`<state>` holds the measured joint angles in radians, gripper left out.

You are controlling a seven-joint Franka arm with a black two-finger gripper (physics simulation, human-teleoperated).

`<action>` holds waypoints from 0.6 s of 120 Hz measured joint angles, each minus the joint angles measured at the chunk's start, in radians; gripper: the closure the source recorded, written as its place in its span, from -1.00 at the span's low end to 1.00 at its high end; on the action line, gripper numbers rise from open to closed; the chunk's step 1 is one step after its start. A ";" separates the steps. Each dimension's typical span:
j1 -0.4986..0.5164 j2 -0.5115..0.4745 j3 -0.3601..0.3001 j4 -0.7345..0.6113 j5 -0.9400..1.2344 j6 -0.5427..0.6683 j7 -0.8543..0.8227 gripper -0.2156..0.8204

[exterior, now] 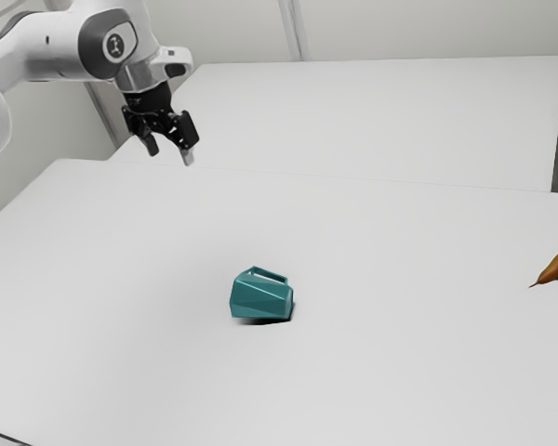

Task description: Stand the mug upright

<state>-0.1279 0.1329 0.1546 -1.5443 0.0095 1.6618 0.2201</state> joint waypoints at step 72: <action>0.002 -0.292 0.187 -0.616 -0.382 0.419 0.030 -0.57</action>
<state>-0.1263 -0.1591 0.3411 -2.1603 -0.3720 2.0810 0.2497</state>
